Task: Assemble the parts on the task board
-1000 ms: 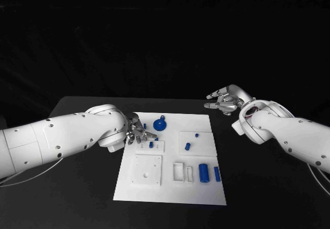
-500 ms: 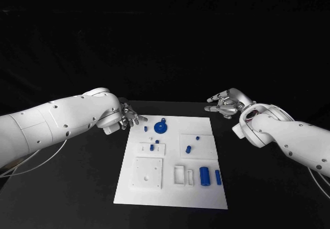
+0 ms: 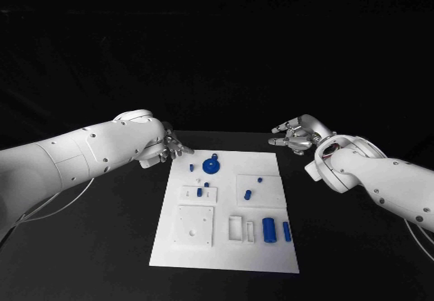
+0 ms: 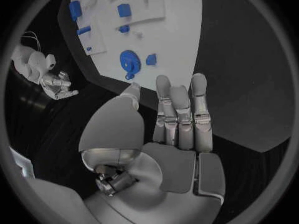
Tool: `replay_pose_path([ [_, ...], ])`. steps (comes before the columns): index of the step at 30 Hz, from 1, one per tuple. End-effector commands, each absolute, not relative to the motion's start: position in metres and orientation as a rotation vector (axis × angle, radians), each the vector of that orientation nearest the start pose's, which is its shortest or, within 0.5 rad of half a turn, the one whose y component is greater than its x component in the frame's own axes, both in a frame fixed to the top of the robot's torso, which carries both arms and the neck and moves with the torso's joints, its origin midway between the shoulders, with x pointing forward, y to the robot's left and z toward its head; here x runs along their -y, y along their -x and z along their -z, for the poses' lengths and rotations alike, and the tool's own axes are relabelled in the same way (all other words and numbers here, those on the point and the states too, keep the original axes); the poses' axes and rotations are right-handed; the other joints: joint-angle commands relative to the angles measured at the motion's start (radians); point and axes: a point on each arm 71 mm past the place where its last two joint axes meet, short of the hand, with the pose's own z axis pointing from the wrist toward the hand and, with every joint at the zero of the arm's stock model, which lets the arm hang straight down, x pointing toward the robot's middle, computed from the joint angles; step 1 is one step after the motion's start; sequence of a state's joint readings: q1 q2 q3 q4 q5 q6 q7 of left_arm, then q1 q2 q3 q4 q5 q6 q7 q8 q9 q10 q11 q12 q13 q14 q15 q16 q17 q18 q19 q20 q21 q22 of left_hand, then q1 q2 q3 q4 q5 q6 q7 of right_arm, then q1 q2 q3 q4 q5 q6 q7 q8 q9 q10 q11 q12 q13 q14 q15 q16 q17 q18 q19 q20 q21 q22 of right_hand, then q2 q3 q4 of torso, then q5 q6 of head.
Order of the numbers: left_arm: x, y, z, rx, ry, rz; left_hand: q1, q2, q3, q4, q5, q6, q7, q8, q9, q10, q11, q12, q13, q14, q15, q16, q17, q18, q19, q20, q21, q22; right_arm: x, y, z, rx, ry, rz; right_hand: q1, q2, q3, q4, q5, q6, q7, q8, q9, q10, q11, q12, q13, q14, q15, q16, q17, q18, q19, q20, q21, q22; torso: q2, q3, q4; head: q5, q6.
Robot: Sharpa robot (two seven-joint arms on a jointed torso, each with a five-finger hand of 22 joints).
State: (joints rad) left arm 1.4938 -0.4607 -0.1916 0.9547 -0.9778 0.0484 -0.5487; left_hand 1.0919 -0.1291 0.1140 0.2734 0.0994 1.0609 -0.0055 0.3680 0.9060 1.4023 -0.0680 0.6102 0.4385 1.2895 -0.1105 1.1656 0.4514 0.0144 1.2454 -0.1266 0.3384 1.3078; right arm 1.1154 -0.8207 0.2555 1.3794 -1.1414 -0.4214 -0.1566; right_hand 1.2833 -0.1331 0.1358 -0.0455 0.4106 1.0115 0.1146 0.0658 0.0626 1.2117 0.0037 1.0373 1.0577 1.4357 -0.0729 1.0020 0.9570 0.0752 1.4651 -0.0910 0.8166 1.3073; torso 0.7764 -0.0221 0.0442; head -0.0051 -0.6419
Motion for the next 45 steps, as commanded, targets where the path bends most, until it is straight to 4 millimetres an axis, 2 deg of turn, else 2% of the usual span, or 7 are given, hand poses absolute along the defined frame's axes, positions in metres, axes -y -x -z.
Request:
replay_pose_path([
  [1, -0.194, -0.606, 0.13, -2.069, 0.265, 0.18, -0.013, 0.002, 0.002, 0.005, -0.004, -0.006, 0.0, 0.01, -0.021, -0.006, 0.0, 0.006, -0.006, -0.007, -0.001, 0.006, -0.005, -0.014, -0.008, -0.001, 0.002, 0.02, 0.257, -0.534, 0.131, -1.475, -0.442, -0.711, -0.005, 0.005, 0.001, -0.002, 0.003, -0.008, -0.002, -0.005, -0.001, -0.005, -0.002, -0.003, -0.001, -0.001, 0.003, -0.006, -0.001, 0.02, 0.042, 0.003, -0.005, 0.099, 0.003, 0.0011, -0.006, 0.002, 0.003],
  [6, -0.192, -0.608, 0.134, -2.092, 0.248, 0.181, -0.018, 0.005, 0.001, 0.005, -0.007, -0.011, 0.002, 0.009, -0.046, -0.011, 0.002, 0.009, -0.01, -0.013, 0.001, 0.009, -0.01, -0.014, -0.011, 0.001, 0.001, 0.02, 0.256, -0.534, 0.131, -1.476, -0.442, -0.712, -0.005, 0.006, 0.002, -0.003, 0.001, -0.009, -0.002, -0.005, -0.001, -0.005, -0.001, -0.003, -0.001, -0.001, 0.003, -0.006, 0.0, 0.02, 0.042, 0.003, -0.004, 0.1, 0.003, 0.0009, -0.003, -0.003, 0.001],
  [12, -0.188, -0.607, 0.14, -2.129, 0.217, 0.196, -0.018, 0.009, -0.006, -0.005, -0.007, -0.008, 0.004, 0.002, -0.083, -0.016, 0.005, 0.014, -0.013, -0.021, 0.003, 0.017, -0.014, -0.014, -0.017, 0.003, -0.001, 0.021, 0.255, -0.535, 0.131, -1.475, -0.441, -0.715, -0.004, 0.006, 0.003, -0.004, 0.0, -0.008, -0.002, -0.004, -0.001, -0.005, -0.001, -0.003, -0.001, -0.001, 0.003, -0.005, 0.0, 0.02, 0.042, 0.003, -0.004, 0.1, 0.003, 0.0005, -0.0032, -0.003, 0.001],
  [22, -0.182, -0.605, 0.147, -2.176, 0.182, 0.208, -0.023, 0.018, -0.009, -0.018, -0.005, -0.012, 0.008, 0.0, -0.1, -0.023, 0.007, 0.014, -0.015, -0.029, 0.006, 0.019, -0.018, -0.014, -0.021, 0.005, -0.002, 0.02, 0.253, -0.535, 0.131, -1.475, -0.441, -0.718, -0.006, 0.006, 0.005, -0.004, -0.001, -0.01, -0.002, -0.005, -0.001, -0.005, -0.001, -0.002, -0.001, -0.001, 0.003, -0.006, 0.0, 0.02, 0.042, 0.003, -0.004, 0.1, 0.002, 0.0003, -0.003, -0.006, 0.002],
  [29, -0.179, -0.605, 0.152, -2.207, 0.179, 0.226, -0.027, 0.05, -0.02, -0.058, 0.001, -0.014, 0.011, -0.007, -0.125, -0.027, 0.01, 0.016, -0.017, -0.034, 0.008, 0.024, -0.021, -0.014, -0.024, 0.007, -0.005, 0.021, 0.253, -0.535, 0.131, -1.473, -0.436, -0.716, -0.006, 0.006, 0.005, -0.004, -0.001, -0.01, -0.002, -0.005, -0.001, -0.005, -0.001, -0.002, -0.001, -0.001, 0.003, -0.006, 0.0, 0.02, 0.042, 0.003, -0.004, 0.1, 0.002, -0.0002, -0.0012, -0.009, 0.002],
  [38, -0.174, -0.604, 0.157, -2.226, 0.173, 0.236, -0.029, 0.067, -0.028, -0.078, 0.004, -0.018, 0.012, -0.006, -0.133, -0.03, 0.011, 0.018, -0.018, -0.037, 0.009, 0.026, -0.024, -0.014, -0.025, 0.008, -0.005, 0.021, 0.251, -0.535, 0.13, -1.468, -0.421, -0.711, -0.007, 0.005, 0.005, -0.003, -0.007, -0.008, -0.002, -0.005, -0.001, -0.004, -0.001, -0.001, 0.0, -0.001, 0.003, -0.006, 0.0, 0.02, 0.043, 0.003, -0.004, 0.1, 0.003, -0.0004, -0.0026, -0.01, 0.001],
  [45, -0.177, -0.604, 0.158, -2.222, 0.184, 0.235, -0.029, 0.096, -0.042, -0.098, 0.007, -0.022, 0.013, -0.008, -0.143, -0.032, 0.011, 0.019, -0.02, -0.039, 0.01, 0.026, -0.027, -0.014, -0.025, 0.008, -0.007, 0.02, 0.251, -0.535, 0.13, -1.463, -0.403, -0.701, -0.001, 0.005, 0.008, -0.008, -0.015, -0.004, -0.002, -0.004, -0.001, -0.004, -0.001, -0.001, 0.0, -0.001, 0.003, -0.006, 0.0, 0.02, 0.042, 0.003, -0.004, 0.1, 0.003, -0.0006, -0.0025, -0.011, 0.002],
])
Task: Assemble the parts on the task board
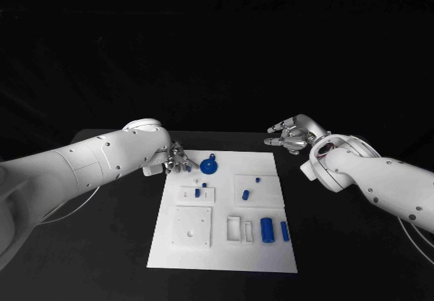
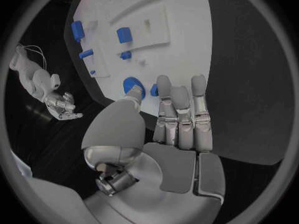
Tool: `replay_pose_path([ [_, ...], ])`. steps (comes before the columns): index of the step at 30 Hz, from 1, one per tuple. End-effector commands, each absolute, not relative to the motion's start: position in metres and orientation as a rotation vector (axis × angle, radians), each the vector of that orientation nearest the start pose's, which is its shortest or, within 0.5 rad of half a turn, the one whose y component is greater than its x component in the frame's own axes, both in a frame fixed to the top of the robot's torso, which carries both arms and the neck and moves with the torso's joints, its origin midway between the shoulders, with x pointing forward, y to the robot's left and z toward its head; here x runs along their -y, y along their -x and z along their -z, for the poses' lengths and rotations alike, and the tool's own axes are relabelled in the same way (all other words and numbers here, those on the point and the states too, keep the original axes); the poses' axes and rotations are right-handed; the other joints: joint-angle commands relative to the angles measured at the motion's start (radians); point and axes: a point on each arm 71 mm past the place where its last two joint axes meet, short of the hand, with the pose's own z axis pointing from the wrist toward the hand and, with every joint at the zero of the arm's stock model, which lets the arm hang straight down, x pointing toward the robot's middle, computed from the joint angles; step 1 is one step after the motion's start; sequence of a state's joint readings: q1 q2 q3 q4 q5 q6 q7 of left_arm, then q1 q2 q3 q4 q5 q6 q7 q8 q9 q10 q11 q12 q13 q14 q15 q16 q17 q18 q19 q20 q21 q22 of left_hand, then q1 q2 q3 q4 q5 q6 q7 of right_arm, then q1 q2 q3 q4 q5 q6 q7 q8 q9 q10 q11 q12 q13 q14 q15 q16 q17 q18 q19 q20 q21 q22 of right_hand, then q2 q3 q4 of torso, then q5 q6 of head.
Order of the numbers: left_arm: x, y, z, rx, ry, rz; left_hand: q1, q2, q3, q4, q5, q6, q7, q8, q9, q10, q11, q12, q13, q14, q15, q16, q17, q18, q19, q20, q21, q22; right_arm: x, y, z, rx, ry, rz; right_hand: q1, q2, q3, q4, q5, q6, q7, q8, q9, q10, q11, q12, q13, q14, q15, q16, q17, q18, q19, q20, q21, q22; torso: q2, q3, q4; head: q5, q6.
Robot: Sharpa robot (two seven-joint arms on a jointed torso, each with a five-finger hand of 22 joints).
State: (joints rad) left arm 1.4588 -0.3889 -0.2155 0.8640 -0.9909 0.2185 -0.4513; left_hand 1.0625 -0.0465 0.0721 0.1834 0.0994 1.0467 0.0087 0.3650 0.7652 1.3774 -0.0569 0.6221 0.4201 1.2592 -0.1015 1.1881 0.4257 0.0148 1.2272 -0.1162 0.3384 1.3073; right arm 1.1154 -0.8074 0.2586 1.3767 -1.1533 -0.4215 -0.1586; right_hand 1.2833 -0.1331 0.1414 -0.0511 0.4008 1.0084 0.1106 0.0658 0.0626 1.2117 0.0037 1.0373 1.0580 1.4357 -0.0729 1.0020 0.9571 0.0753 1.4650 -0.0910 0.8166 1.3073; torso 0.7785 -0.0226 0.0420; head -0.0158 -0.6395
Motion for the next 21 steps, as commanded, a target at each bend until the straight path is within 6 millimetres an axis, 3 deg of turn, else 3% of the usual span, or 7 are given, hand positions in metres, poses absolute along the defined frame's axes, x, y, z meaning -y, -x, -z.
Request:
replay_pose_path([
  [1, -0.1772, -0.6045, 0.1577, -2.222, 0.185, 0.235, 0.002, 0.026, -0.003, -0.012, 0.008, -0.009, 0.0, -0.006, -0.005, -0.007, 0.001, 0.006, -0.002, -0.009, 0.001, 0.003, -0.002, -0.015, -0.007, -0.002, -0.007, 0.021, 0.2504, -0.5352, 0.1295, -1.463, -0.401, -0.7, -0.001, 0.005, 0.002, -0.002, -0.005, -0.001, 0.002, -0.004, -0.001, -0.004, -0.001, -0.001, 0.0, -0.001, 0.003, -0.006, 0.0, 0.02, 0.042, 0.003, -0.004, 0.1, 0.001, -0.0002, -0.0005, 0.001, 0.0],
  [10, -0.1766, -0.6048, 0.1581, -2.228, 0.187, 0.236, 0.016, 0.078, -0.036, -0.043, 0.018, -0.011, 0.0, -0.011, -0.022, -0.01, 0.001, 0.007, -0.003, -0.011, 0.001, 0.004, -0.006, -0.015, -0.007, -0.002, -0.009, 0.021, 0.2496, -0.5355, 0.1295, -1.462, -0.394, -0.697, 0.0, 0.005, 0.003, -0.003, -0.006, 0.0, 0.002, -0.004, -0.001, -0.003, -0.001, -0.001, 0.0, -0.001, 0.003, -0.007, 0.0, 0.02, 0.042, 0.003, -0.004, 0.1, 0.0, 0.0003, 0.0, -0.001, -0.001],
  [21, -0.1794, -0.6064, 0.1579, -2.23, 0.207, 0.239, 0.029, 0.125, -0.03, -0.051, 0.04, -0.019, 0.001, -0.018, -0.03, -0.013, 0.002, 0.006, -0.003, -0.014, 0.002, 0.004, -0.007, -0.015, -0.009, -0.001, -0.01, 0.021, 0.2495, -0.5354, 0.1296, -1.463, -0.393, -0.697, 0.0, 0.006, 0.005, -0.005, -0.006, 0.001, 0.002, -0.004, -0.001, -0.003, -0.002, -0.001, 0.0, -0.001, 0.003, -0.006, 0.0, 0.02, 0.042, 0.003, -0.005, 0.1, 0.0, 0.0009, 0.0009, -0.004, -0.001],
])
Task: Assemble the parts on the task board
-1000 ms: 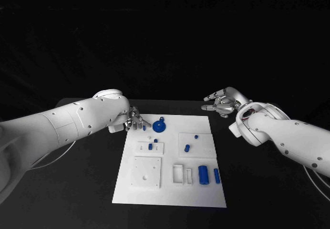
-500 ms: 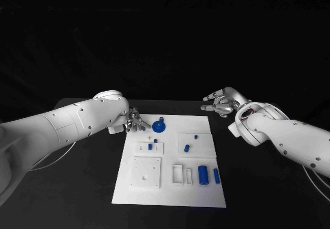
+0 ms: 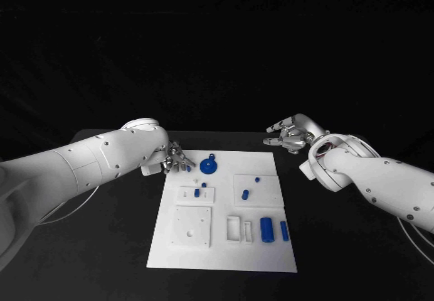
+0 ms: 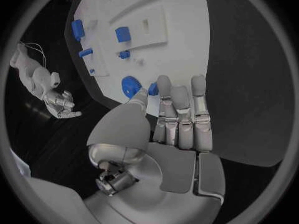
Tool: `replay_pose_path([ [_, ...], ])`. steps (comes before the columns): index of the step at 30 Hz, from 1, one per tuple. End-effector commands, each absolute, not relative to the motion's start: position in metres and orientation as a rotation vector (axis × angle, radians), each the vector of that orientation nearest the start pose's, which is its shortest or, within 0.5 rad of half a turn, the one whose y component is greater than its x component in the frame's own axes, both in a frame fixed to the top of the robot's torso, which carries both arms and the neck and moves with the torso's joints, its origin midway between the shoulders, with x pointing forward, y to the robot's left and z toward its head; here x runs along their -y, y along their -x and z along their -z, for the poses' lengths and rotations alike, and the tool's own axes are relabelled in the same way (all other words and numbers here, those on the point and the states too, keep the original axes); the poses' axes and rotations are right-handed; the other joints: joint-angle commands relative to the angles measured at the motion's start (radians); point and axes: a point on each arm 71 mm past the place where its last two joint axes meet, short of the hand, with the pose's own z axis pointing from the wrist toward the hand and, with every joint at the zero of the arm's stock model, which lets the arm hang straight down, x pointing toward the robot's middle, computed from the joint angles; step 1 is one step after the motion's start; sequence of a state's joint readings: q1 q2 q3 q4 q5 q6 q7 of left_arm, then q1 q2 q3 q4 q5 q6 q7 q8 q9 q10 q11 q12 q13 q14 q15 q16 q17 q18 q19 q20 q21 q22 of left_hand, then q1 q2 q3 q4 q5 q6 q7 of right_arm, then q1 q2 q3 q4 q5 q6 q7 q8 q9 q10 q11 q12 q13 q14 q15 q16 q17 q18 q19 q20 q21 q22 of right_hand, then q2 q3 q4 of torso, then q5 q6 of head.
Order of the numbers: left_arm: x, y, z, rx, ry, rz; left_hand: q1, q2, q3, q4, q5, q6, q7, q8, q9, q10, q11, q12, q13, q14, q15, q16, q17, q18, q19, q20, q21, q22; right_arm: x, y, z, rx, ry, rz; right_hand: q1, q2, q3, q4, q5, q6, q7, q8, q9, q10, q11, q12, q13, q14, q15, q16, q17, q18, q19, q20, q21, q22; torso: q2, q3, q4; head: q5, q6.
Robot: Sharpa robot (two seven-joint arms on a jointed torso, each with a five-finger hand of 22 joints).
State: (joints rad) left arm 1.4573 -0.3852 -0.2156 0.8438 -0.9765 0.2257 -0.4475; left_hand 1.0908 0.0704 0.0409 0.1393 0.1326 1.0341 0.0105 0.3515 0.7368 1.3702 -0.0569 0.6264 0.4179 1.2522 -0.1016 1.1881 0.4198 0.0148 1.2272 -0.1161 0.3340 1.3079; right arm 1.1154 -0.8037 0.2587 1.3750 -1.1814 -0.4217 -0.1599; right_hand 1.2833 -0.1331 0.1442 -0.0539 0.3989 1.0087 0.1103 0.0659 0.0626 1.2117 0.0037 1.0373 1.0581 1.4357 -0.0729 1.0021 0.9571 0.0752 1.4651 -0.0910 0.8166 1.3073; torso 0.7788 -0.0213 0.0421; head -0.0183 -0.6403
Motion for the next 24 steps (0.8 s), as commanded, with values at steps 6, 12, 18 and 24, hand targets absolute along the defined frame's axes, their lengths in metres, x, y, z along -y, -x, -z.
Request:
replay_pose_path([
  [6, -0.1788, -0.6065, 0.1581, -2.236, 0.213, 0.246, 0.016, 0.016, 0.009, -0.021, 0.062, -0.007, -0.001, -0.014, -0.011, -0.008, 0.002, 0.001, -0.002, -0.008, 0.002, 0.004, -0.002, -0.015, -0.01, 0.0, -0.006, 0.021, 0.2493, -0.5354, 0.1296, -1.465, -0.392, -0.697, 0.0, 0.006, 0.002, -0.002, -0.004, 0.001, 0.002, -0.004, -0.001, -0.003, -0.002, -0.001, 0.0, -0.001, 0.003, -0.006, 0.0, 0.02, 0.042, 0.003, -0.005, 0.1, 0.0, 0.0001, 0.0005, -0.001, -0.001],
  [12, -0.1792, -0.6066, 0.1584, -2.244, 0.222, 0.255, 0.028, 0.025, 0.019, -0.036, 0.079, -0.007, -0.001, -0.018, -0.016, -0.009, 0.002, 0.001, -0.002, -0.009, 0.003, 0.005, -0.002, -0.015, -0.011, 0.0, -0.007, 0.021, 0.2492, -0.5354, 0.1297, -1.465, -0.392, -0.697, 0.0, 0.006, 0.002, -0.002, -0.004, 0.001, 0.002, -0.004, -0.001, -0.003, -0.002, -0.001, 0.0, -0.001, 0.003, -0.006, 0.0, 0.02, 0.042, 0.003, -0.005, 0.1, 0.0, 0.0, 0.0005, -0.002, -0.002],
  [18, -0.1794, -0.6065, 0.1586, -2.249, 0.231, 0.263, 0.043, 0.028, 0.037, -0.061, 0.144, -0.009, -0.001, -0.022, -0.018, -0.011, 0.002, 0.001, -0.002, -0.011, 0.002, 0.006, -0.003, -0.015, -0.012, 0.0, -0.007, 0.021, 0.2496, -0.5355, 0.1298, -1.466, -0.393, -0.697, -0.004, 0.006, 0.003, -0.004, -0.003, 0.004, 0.002, -0.004, -0.001, -0.003, -0.002, -0.001, 0.0, -0.001, 0.003, -0.006, 0.0, 0.019, 0.042, 0.003, -0.004, 0.1, 0.0, -0.0008, 0.0012, -0.001, -0.003],
  [24, -0.1801, -0.606, 0.159, -2.254, 0.253, 0.282, 0.071, 0.041, 0.072, -0.084, 0.165, -0.011, -0.002, -0.02, -0.015, -0.01, 0.001, 0.001, -0.003, -0.012, 0.002, 0.008, -0.003, -0.015, -0.013, 0.0, -0.006, 0.021, 0.25, -0.5356, 0.1301, -1.468, -0.399, -0.699, -0.006, 0.005, 0.002, -0.003, -0.001, 0.003, 0.002, -0.004, -0.001, -0.004, -0.002, -0.002, -0.001, -0.001, 0.003, -0.007, 0.0, 0.02, 0.042, 0.003, -0.005, 0.1, 0.0, -0.0005, 0.0014, -0.001, -0.005],
])
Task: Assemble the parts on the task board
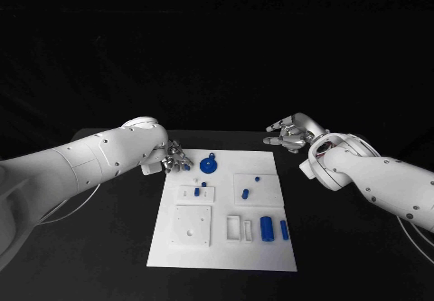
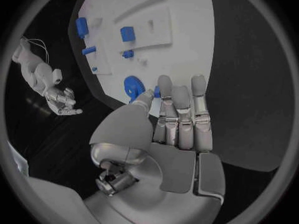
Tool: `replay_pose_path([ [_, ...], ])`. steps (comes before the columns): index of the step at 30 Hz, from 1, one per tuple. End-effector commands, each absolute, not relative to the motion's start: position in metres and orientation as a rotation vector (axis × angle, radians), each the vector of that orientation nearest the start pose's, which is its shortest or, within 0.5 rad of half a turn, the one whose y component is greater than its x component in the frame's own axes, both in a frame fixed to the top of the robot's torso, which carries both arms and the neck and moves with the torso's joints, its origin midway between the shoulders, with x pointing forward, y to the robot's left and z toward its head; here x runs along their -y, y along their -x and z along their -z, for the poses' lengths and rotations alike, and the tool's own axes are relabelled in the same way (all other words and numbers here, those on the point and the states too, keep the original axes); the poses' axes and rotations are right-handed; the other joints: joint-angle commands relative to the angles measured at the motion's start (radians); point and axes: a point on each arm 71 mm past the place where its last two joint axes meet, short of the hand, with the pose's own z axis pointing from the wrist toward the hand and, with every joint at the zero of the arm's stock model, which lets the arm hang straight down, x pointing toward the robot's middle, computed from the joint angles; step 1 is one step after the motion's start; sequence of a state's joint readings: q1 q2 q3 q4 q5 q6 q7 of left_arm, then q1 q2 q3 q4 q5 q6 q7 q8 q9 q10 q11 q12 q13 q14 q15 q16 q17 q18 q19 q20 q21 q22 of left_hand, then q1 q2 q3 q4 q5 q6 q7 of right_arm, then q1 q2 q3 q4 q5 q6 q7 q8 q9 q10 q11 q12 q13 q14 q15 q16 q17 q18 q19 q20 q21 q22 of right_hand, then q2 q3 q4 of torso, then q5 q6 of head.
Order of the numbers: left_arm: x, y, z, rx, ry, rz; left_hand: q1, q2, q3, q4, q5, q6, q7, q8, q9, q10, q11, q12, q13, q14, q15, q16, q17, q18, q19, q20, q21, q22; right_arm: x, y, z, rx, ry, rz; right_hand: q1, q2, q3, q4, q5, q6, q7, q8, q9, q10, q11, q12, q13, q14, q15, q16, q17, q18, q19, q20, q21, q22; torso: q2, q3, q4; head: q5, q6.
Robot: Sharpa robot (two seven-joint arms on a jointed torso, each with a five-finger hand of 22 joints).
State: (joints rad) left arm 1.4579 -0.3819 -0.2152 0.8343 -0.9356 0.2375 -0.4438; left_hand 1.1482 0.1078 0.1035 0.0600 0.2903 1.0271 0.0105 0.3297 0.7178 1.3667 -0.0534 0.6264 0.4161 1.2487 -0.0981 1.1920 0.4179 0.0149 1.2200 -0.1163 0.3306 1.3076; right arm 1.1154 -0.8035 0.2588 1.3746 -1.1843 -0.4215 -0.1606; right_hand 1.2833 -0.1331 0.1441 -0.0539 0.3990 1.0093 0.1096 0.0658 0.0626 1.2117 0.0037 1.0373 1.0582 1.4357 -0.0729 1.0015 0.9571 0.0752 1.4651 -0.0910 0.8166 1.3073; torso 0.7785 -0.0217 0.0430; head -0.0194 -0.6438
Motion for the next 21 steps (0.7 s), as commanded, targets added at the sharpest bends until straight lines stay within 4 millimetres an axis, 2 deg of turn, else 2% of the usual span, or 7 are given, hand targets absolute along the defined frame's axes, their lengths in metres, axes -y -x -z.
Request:
replay_pose_path([
  [1, -0.18, -0.606, 0.159, -2.255, 0.258, 0.285, 0.034, 0.007, 0.021, -0.021, 0.014, -0.002, -0.004, 0.007, 0.008, -0.006, -0.004, 0.002, -0.001, -0.007, -0.002, 0.006, 0.0, -0.015, -0.005, -0.001, -0.002, 0.022, 0.25, -0.536, 0.13, -1.468, -0.4, -0.699, -0.006, 0.005, 0.002, -0.003, -0.001, 0.002, 0.002, -0.004, -0.001, -0.004, -0.002, -0.002, -0.001, -0.001, 0.003, -0.006, 0.0, 0.02, 0.042, 0.003, -0.005, 0.1, 0.0, -0.0002, 0.0009, 0.0, -0.002],
  [7, -0.183, -0.604, 0.159, -2.245, 0.319, 0.323, 0.061, 0.013, 0.068, -0.063, 0.021, -0.007, -0.004, 0.032, 0.037, -0.001, -0.004, 0.002, -0.001, -0.006, -0.004, 0.011, 0.003, -0.015, -0.006, -0.003, 0.007, 0.022, 0.25, -0.536, 0.13, -1.468, -0.402, -0.7, -0.006, 0.005, 0.002, -0.002, 0.009, 0.003, 0.002, -0.004, -0.001, -0.004, -0.002, -0.001, -0.001, -0.001, 0.002, -0.007, -0.001, 0.02, 0.042, 0.002, -0.006, 0.099, 0.0, 0.0002, 0.0017, -0.001, -0.007],
  [8, -0.184, -0.604, 0.159, -2.243, 0.332, 0.329, 0.092, 0.023, 0.117, -0.089, -0.088, -0.005, -0.006, 0.037, 0.043, 0.004, -0.005, 0.001, -0.002, -0.002, -0.009, 0.013, 0.003, -0.013, -0.005, -0.007, 0.011, 0.023, 0.251, -0.536, 0.13, -1.468, -0.403, -0.7, -0.006, 0.005, 0.002, -0.002, 0.009, 0.003, 0.002, -0.004, -0.001, -0.004, -0.002, -0.001, -0.001, -0.001, 0.002, -0.007, -0.001, 0.02, 0.042, 0.002, -0.006, 0.099, 0.0, 0.0004, 0.0022, -0.003, -0.008],
  [9, -0.184, -0.603, 0.159, -2.241, 0.343, 0.335, 0.066, -0.007, 0.215, -0.094, -0.138, -0.002, -0.008, 0.042, 0.053, 0.009, -0.004, -0.001, -0.003, 0.002, -0.011, 0.012, 0.004, -0.012, -0.005, -0.01, 0.018, 0.023, 0.251, -0.536, 0.13, -1.468, -0.404, -0.699, -0.007, 0.005, 0.002, -0.002, 0.011, 0.002, 0.002, -0.004, -0.001, -0.004, -0.002, -0.001, -0.001, -0.001, 0.002, -0.007, -0.001, 0.02, 0.042, 0.002, -0.006, 0.099, -0.001, -0.0001, 0.003, -0.004, -0.008],
  [10, -0.184, -0.603, 0.159, -2.239, 0.35, 0.338, 0.006, -0.065, 0.359, -0.087, -0.143, 0.001, -0.008, 0.055, 0.075, 0.015, -0.004, -0.004, -0.004, 0.004, -0.01, 0.01, 0.004, -0.014, -0.008, -0.01, 0.03, 0.022, 0.252, -0.536, 0.13, -1.468, -0.405, -0.699, -0.007, 0.005, 0.002, -0.002, 0.011, 0.002, 0.002, -0.004, -0.001, -0.004, -0.002, -0.001, -0.001, -0.001, 0.002, -0.007, -0.001, 0.02, 0.042, 0.002, -0.006, 0.099, -0.001, -0.0001, 0.003, -0.004, -0.008],
  [14, -0.186, -0.601, 0.159, -2.226, 0.376, 0.35, 0.018, -0.067, 0.356, -0.096, -0.139, 0.004, -0.008, 0.063, 0.088, 0.018, -0.008, -0.002, -0.002, 0.006, -0.01, 0.012, 0.007, -0.013, -0.009, -0.009, 0.037, 0.022, 0.253, -0.536, 0.13, -1.467, -0.41, -0.698, -0.007, 0.005, 0.002, -0.002, 0.011, 0.002, 0.002, -0.004, -0.001, -0.004, -0.002, -0.001, -0.001, -0.001, 0.002, -0.007, -0.001, 0.02, 0.042, 0.002, -0.006, 0.099, -0.001, -0.0003, 0.0019, -0.001, -0.009],
  [21, -0.19, -0.59, 0.159, -2.206, 0.402, 0.365, 0.015, -0.073, 0.362, -0.106, -0.133, 0.02, -0.012, 0.062, 0.087, 0.03, -0.011, -0.006, -0.004, 0.013, -0.013, 0.012, 0.012, -0.014, -0.007, -0.013, 0.045, 0.022, 0.256, -0.536, 0.13, -1.467, -0.417, -0.694, -0.008, 0.005, 0.002, -0.001, 0.014, 0.002, 0.002, -0.005, -0.001, -0.005, -0.002, -0.002, -0.002, 0.0, 0.002, -0.007, -0.001, 0.02, 0.042, 0.002, -0.006, 0.099, -0.004, 0.0007, 0.0054, 0.003, -0.009],
])
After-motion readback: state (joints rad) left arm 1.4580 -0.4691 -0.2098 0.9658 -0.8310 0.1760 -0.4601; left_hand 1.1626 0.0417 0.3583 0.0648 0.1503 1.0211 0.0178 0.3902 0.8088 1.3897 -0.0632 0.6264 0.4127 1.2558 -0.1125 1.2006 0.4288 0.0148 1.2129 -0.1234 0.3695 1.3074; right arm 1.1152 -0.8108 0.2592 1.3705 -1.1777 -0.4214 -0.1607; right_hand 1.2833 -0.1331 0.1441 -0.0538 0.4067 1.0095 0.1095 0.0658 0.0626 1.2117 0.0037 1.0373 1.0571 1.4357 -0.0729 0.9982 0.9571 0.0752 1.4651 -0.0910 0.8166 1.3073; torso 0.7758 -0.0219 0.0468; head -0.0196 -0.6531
